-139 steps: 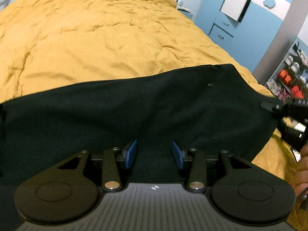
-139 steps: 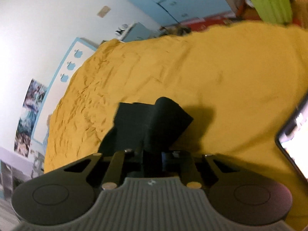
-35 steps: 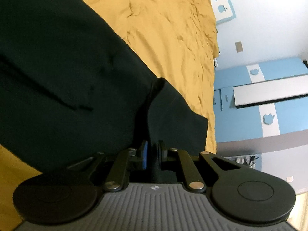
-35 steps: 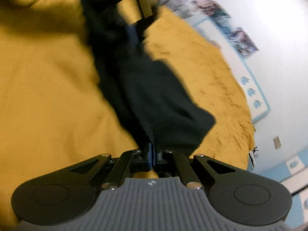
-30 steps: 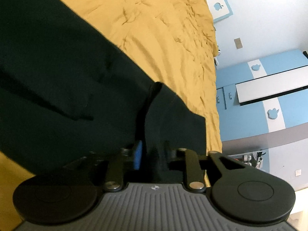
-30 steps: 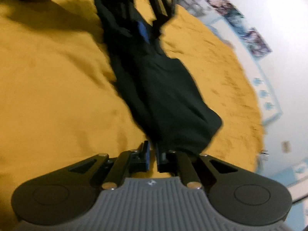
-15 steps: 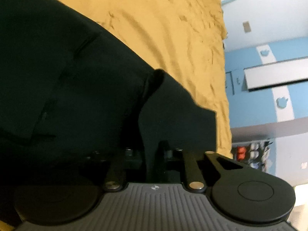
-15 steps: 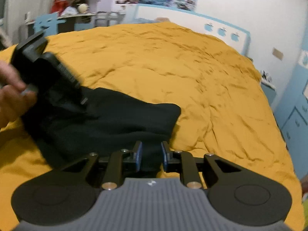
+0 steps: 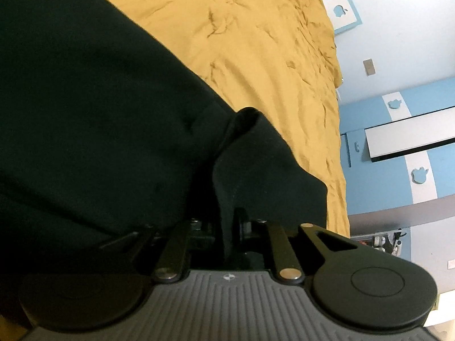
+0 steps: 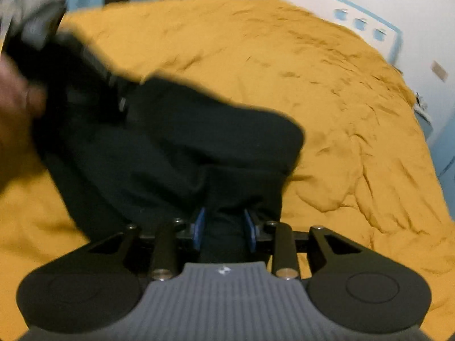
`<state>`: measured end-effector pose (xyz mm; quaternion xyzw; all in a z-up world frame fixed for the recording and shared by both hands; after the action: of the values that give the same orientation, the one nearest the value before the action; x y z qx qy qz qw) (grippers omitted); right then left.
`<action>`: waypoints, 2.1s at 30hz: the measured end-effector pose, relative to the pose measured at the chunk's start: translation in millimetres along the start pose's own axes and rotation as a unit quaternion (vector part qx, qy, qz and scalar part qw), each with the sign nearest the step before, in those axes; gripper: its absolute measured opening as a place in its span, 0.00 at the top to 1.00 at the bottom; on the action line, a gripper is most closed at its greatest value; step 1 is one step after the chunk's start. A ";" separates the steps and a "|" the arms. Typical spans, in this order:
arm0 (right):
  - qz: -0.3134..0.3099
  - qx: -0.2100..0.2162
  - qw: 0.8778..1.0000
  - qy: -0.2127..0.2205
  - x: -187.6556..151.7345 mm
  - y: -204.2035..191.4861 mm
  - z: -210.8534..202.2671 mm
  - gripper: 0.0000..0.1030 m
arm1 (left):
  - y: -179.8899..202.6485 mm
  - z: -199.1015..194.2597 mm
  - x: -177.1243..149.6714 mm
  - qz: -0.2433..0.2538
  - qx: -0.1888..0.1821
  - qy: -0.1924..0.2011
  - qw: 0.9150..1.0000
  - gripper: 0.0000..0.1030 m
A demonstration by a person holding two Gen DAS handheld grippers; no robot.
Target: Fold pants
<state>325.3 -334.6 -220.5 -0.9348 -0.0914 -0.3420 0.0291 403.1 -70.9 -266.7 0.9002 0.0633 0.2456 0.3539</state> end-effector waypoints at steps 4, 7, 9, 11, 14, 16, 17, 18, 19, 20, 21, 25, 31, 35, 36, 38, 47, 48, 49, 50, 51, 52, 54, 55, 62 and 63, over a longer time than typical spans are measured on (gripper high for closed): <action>0.042 0.004 0.997 -0.062 -12.2 13.8 -21.7 0.75 | 3.0 -3.2 -1.4 0.013 0.002 -0.005 1.000 0.86; 0.056 0.005 0.993 -0.107 -33.6 26.2 -25.6 0.75 | 9.5 -1.9 -1.4 0.010 -0.004 -0.007 1.000 0.85; 0.114 0.034 0.990 -0.081 -24.5 40.8 -40.8 0.76 | 11.6 -7.0 -3.9 0.019 -0.001 -0.003 1.000 0.85; 0.180 0.045 0.982 -0.035 -7.9 58.2 -53.4 0.78 | 13.1 -6.6 -2.6 0.017 0.002 -0.005 1.000 0.82; 0.228 0.043 0.973 0.009 10.5 71.9 -60.0 0.76 | 19.9 -8.1 4.3 0.019 0.008 -0.014 1.000 0.76; 0.224 0.039 0.974 0.020 18.5 69.6 -60.4 0.76 | 27.9 -19.2 7.0 0.047 0.013 -0.013 0.999 0.71; 0.221 0.041 0.974 0.025 21.2 65.6 -59.8 0.75 | 30.5 -29.4 6.8 0.065 0.019 -0.006 0.998 0.71; 0.219 0.051 0.974 0.029 22.6 59.4 -59.3 0.75 | 31.7 -42.4 6.1 0.081 0.026 0.002 0.996 0.68; 0.217 0.063 0.974 0.030 24.8 53.2 -57.3 0.74 | 34.5 -51.7 6.4 0.091 0.031 0.011 0.995 0.65; 0.214 0.074 0.974 0.030 26.2 45.0 -52.0 0.74 | 32.6 -64.8 6.4 0.100 0.039 0.025 0.994 0.56; 0.208 0.085 0.974 0.029 27.7 32.8 -47.0 0.74 | 27.4 -81.4 6.6 0.106 0.057 0.049 0.992 0.48; 0.198 0.133 0.971 0.017 39.0 -27.2 -25.1 0.74 | -11.1 -123.9 9.0 0.075 0.104 0.092 0.987 0.40; 0.228 0.192 0.954 -0.013 63.9 -104.0 7.7 0.74 | -64.9 -153.5 17.7 0.046 0.163 0.118 0.978 0.40; 0.256 0.156 0.954 -0.026 72.6 -120.0 39.3 0.71 | -78.5 -163.5 22.2 0.037 0.166 0.134 0.976 0.40; 0.262 0.152 0.952 -0.031 73.6 -121.6 48.1 0.72 | -80.4 -167.3 23.6 0.034 0.165 0.141 0.976 0.40; 0.268 0.142 0.952 -0.040 72.7 -121.8 60.9 0.71 | -80.8 -180.6 24.6 0.038 0.172 0.166 0.970 0.40; 0.281 0.128 0.950 -0.044 56.9 -123.4 92.9 0.70 | -106.5 -173.9 25.3 0.008 0.217 0.143 0.966 0.28; 0.272 0.127 0.952 -0.052 56.6 -125.4 95.7 0.72 | -107.9 -168.1 24.3 0.011 0.216 0.132 0.967 0.28; 0.264 0.127 0.954 -0.055 56.6 -126.2 95.8 0.81 | -107.6 -163.2 23.7 0.015 0.219 0.128 0.967 0.28; 0.261 0.132 0.954 -0.059 58.5 -125.8 93.1 0.86 | -105.6 -158.8 24.0 0.025 0.222 0.125 0.967 0.28; 0.260 0.138 0.954 -0.059 59.9 -124.9 88.7 0.87 | -103.4 -157.4 23.9 0.033 0.221 0.121 0.967 0.28; 0.259 0.143 0.954 -0.053 62.0 -123.1 81.9 0.84 | -102.4 -154.5 24.9 0.038 0.217 0.118 0.968 0.28; 0.261 0.157 0.952 -0.036 63.9 -117.8 65.8 0.78 | -102.2 -152.1 27.6 0.033 0.209 0.116 0.970 0.31; 0.264 0.166 0.950 -0.028 64.4 -114.8 58.0 0.70 | -103.3 -151.9 28.7 0.028 0.207 0.115 0.971 0.32; 0.271 0.168 0.947 0.040 59.9 -76.5 0.3 0.67 | -115.4 -157.6 25.9 0.004 0.178 0.120 0.977 0.41; 0.272 0.154 0.949 0.050 57.7 -65.5 -6.1 0.66 | -118.3 -158.3 25.1 0.001 0.174 0.120 0.977 0.41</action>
<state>352.2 -262.3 -179.2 -0.8898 0.1161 -0.3495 0.2694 354.9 120.0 -236.2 0.9121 0.1464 0.3371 0.1815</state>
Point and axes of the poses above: each gripper's, at about its wrist camera, not at the fingertips, and z roughly the way its jaws point, y to its right, x to its top, the point moved 4 cm from there along z, roughly the way its jaws point, and after that the axes turned 15 degrees about z, right-handed, at the moved point
